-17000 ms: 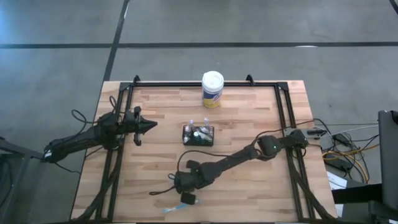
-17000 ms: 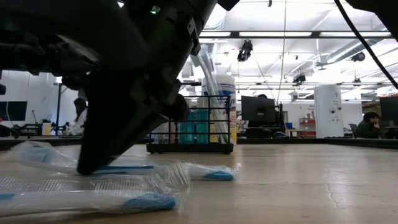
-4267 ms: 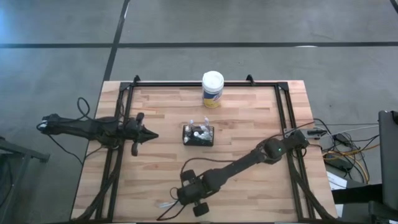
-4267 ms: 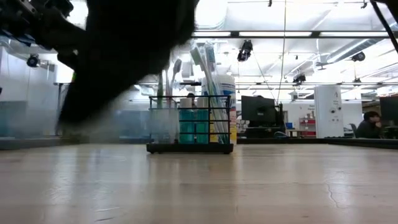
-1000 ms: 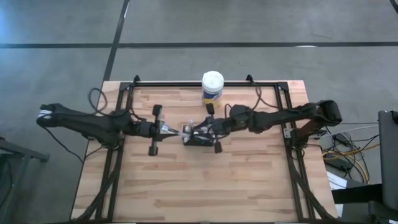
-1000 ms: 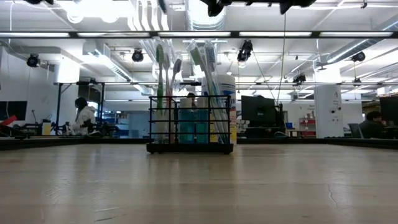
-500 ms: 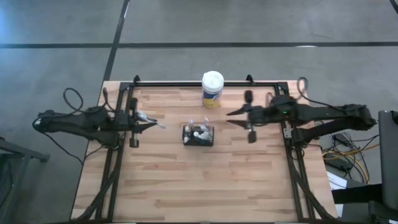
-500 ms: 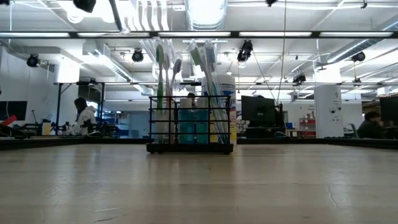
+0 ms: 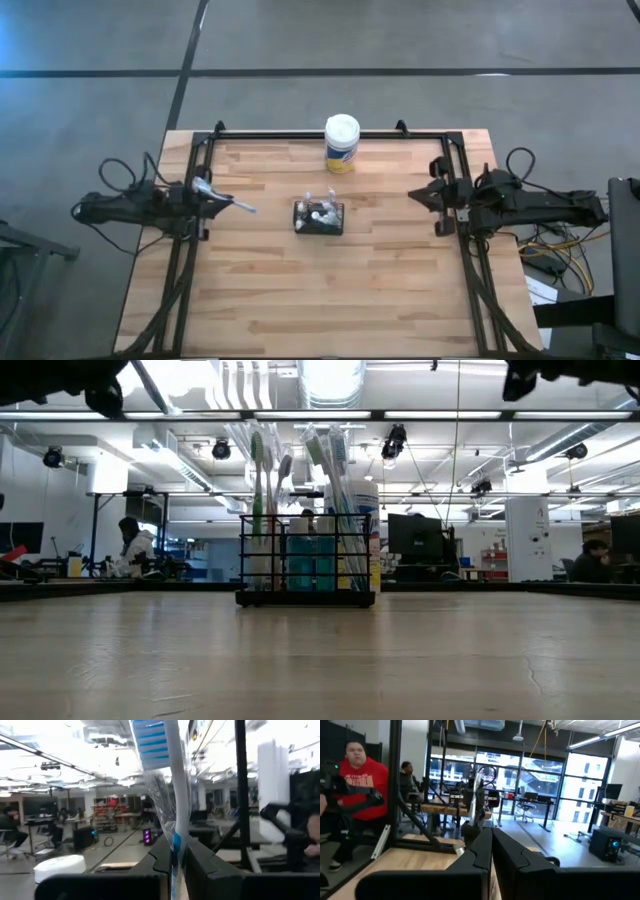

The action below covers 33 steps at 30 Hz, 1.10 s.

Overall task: Pick & Place toothbrushing station
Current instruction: Put the blue toothbrush into the black wire organizer

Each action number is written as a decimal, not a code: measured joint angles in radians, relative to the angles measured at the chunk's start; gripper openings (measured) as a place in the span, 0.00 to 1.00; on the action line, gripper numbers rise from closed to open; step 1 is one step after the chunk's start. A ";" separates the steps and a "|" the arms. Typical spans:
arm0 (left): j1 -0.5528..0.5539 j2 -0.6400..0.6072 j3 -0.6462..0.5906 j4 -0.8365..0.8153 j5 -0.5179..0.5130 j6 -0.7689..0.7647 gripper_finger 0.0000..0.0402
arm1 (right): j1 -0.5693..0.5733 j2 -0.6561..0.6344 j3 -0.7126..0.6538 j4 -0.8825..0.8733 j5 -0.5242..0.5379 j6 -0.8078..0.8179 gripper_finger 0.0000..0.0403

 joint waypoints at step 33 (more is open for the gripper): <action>0.000 -0.088 -0.217 0.021 0.003 -0.081 0.06 | 0.000 -0.422 -0.360 0.071 0.103 0.087 0.02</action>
